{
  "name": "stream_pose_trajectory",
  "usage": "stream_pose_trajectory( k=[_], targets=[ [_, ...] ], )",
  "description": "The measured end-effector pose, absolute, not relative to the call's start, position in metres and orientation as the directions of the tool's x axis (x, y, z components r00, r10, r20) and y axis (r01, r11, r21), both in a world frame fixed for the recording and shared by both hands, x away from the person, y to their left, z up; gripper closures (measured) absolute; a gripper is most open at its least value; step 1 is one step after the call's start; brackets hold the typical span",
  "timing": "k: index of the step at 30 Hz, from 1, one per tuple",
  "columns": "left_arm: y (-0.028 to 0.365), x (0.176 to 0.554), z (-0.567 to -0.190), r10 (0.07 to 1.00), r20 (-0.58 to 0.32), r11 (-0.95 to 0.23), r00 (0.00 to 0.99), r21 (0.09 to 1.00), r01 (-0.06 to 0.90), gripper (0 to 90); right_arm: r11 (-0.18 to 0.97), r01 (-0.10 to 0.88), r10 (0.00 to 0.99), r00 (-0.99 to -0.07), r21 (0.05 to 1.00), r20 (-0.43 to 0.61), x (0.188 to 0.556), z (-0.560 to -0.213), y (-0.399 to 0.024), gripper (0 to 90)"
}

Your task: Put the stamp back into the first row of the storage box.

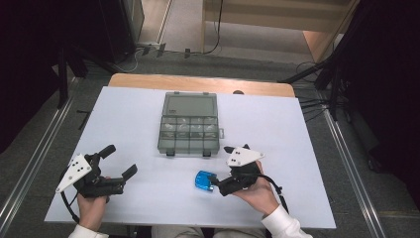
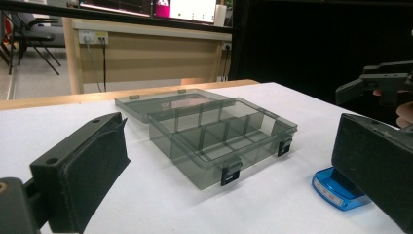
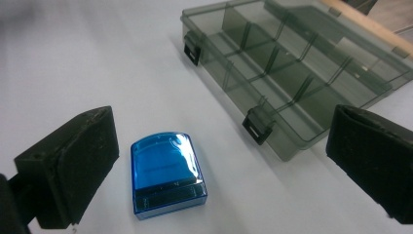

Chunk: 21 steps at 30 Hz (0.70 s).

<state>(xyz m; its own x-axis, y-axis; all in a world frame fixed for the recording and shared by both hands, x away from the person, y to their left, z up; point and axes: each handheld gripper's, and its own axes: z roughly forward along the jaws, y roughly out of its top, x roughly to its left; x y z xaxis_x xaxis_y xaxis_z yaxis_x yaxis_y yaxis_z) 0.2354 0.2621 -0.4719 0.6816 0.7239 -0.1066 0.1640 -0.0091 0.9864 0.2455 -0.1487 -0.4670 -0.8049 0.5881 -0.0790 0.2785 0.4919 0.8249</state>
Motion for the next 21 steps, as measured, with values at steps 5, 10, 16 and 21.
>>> stream_pose_trajectory(
  k=[5,10,16,21],
  targets=[
    [0.262,0.236,-0.471,0.719,-0.106,-0.011,0.686,0.986,0.164,0.0,0.559,0.283,0.561,-0.821,0.779,-0.104,0.253,-0.47,-0.138,0.0],
    [0.262,0.235,-0.471,0.718,-0.11,-0.006,0.687,0.986,0.164,0.0,0.601,0.289,0.54,-0.835,0.745,-0.112,0.26,-0.47,-0.128,0.0],
    [0.262,0.236,-0.471,0.724,-0.106,-0.013,0.681,0.986,0.167,0.0,0.648,0.288,0.494,-0.864,0.705,-0.102,0.265,-0.472,-0.114,0.0],
    [0.262,0.236,-0.471,0.726,-0.1,-0.018,0.681,0.986,0.164,0.0,0.729,0.275,0.43,-0.897,0.628,-0.106,0.267,-0.474,-0.102,0.0]
  ],
)
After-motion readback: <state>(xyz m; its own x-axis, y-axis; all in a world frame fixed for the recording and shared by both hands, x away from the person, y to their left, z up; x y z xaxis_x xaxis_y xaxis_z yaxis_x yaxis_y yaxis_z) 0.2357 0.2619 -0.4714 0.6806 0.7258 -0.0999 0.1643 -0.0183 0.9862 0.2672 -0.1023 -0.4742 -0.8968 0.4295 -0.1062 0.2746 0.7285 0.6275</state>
